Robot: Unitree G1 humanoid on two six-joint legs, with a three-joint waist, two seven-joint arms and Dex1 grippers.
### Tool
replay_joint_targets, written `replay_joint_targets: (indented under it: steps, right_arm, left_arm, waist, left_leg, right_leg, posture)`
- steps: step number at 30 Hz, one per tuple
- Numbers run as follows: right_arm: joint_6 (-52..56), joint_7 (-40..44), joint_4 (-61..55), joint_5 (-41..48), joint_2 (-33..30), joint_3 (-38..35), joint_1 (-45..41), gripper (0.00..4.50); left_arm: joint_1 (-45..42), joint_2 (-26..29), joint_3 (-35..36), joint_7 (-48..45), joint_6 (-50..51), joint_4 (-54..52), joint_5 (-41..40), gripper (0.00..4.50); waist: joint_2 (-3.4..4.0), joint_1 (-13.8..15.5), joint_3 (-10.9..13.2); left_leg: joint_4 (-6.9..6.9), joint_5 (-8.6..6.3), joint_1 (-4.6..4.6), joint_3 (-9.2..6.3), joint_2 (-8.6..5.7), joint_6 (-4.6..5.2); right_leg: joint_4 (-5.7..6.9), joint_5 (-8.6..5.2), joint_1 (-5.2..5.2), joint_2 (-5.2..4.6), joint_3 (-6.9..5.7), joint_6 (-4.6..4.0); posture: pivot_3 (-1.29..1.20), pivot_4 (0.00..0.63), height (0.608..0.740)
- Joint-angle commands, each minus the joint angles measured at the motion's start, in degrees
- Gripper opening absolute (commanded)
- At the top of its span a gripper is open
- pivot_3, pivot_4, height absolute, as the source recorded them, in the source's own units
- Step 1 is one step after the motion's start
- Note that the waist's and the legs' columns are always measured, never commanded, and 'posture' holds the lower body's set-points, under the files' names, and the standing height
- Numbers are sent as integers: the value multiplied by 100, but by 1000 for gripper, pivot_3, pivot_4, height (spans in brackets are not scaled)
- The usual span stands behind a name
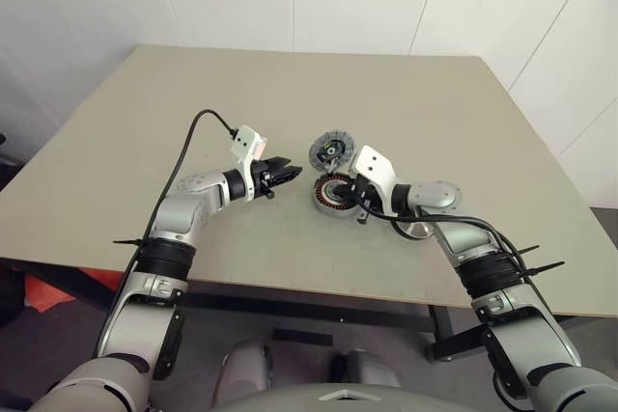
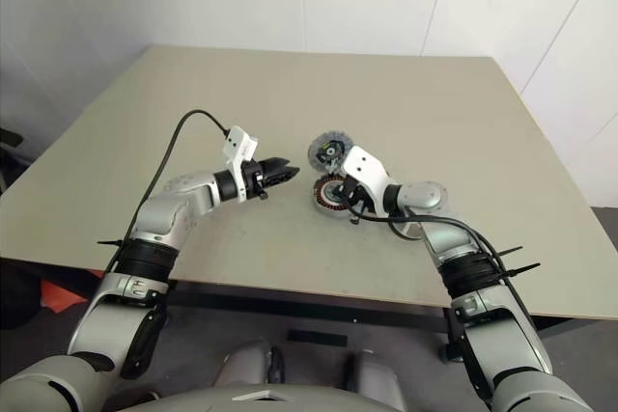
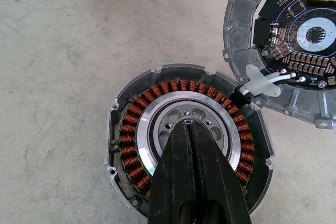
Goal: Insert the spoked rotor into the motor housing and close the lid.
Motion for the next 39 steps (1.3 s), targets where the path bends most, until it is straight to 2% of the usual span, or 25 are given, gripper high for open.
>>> replay_joint_targets:
  steps: [1, 7, 11, 13, 17, 18, 20, 23, 25, 27, 29, 35, 39]
  right_arm:
    - [-36, 58, -205, 58, -96, -78, -51, 50]
    - [-9, -123, -328, 127, -270, -389, -257, 50]
    - [18, -949, 68, 39, -256, -879, -566, 50]
    - [471, -1421, 310, 116, -248, -1226, -723, 50]
    - [1296, -434, -299, 700, -910, -1481, -272, 50]
    - [1318, -240, -405, 747, -1156, -1526, -165, 224]
    - [1476, 170, -570, 955, -1636, -1706, -15, 602]
    - [1939, 469, -780, 1469, -1999, -2086, 10, 1601]
    - [2931, 876, -963, 2450, -2108, -2660, 1, 2227]
    - [3888, 1405, -901, 3348, -2289, -3158, 92, 2227]
    - [4079, 1725, -691, 3525, -2518, -3255, 338, 2227]
    - [4415, 2059, 539, 3394, -2819, -2957, 825, 2227]
    - [4189, 1770, 1649, 3091, -2676, -2844, 612, 2227]
  left_arm:
    - [-83, -6, 15, 1, -85, -110, 12, 2092]
    - [-45, -11, -5, -8, -84, -116, 16, 2092]
    - [-54, -54, 26, 47, -111, -93, 8, 2092]
    - [-63, -76, 54, 87, -149, -89, 6, 2092]
    - [-48, -49, 103, 77, -110, -167, -42, 2092]
    - [-24, -59, 125, 92, -113, -171, -60, 2092]
    - [56, -96, 115, 117, -178, -138, -47, 2092]
    - [139, -176, 102, 154, -174, -162, -67, 2092]
    - [183, -268, 86, 184, -175, -174, -71, 2092]
    - [211, -347, 60, 201, -202, -151, -44, 2092]
    - [221, -395, 44, 203, -208, -142, -28, 2092]
    - [253, -448, -10, 190, -215, -116, -17, 2092]
    - [291, -441, -37, 191, -186, -194, -17, 2092]
  waist:
    - [0, 1, 0]
    - [0, 3, 0]
    - [0, -3, 0]
    - [0, -3, 0]
    - [0, 67, 0]
    - [0, 58, 0]
    - [2, 56, 1]
    - [5, 39, 2]
    - [5, 31, 2]
    - [6, 65, 1]
    - [7, 106, 0]
    - [10, 200, -1]
    - [21, 179, -8]
  left_leg:
    - [0, 0, 2, 0, 0, 0]
    - [0, 0, -1, 0, 0, 1]
    - [0, 1, -1, -1, -1, 0]
    - [0, 2, 1, -1, -1, -2]
    - [-3, 2, -6, -6, -3, 3]
    - [-4, 6, -13, -7, -5, 20]
    - [-3, 3, -22, -6, -7, 26]
    - [-1, 0, -27, -5, -8, 32]
    - [-2, -4, -21, -5, -4, 39]
    - [-2, -2, -17, -8, 3, 37]
    - [-1, -1, -6, -13, 5, 36]
    - [0, -7, 37, -21, 0, 45]
    - [0, -7, 28, -24, 0, 46]
  right_leg:
    - [0, 0, 2, 0, 0, 0]
    - [-1, 0, 1, 0, 0, 0]
    - [0, 0, -1, 0, 0, 0]
    - [1, 0, 0, 0, 0, 0]
    - [-7, 0, 2, 0, -2, 0]
    - [-13, 0, 1, -1, -3, 0]
    - [-17, 0, -4, -2, -2, 2]
    - [-18, 1, -9, -4, -2, 2]
    - [-15, 0, -6, -1, -2, 3]
    - [-10, 0, -1, 8, -3, 2]
    - [-11, -1, 14, 9, -7, 3]
    - [-42, 0, 67, 4, -21, 7]
    - [-43, 0, 60, 3, -27, 8]
  posture:
    - [0, 0, 740]
    - [0, 0, 740]
    - [0, 0, 740]
    - [0, 0, 740]
    - [0, 0, 740]
    - [0, 0, 740]
    - [0, 0, 740]
    - [0, 0, 740]
    - [0, 0, 740]
    - [0, 0, 740]
    - [0, 0, 740]
    - [0, 0, 740]
    - [0, 0, 740]
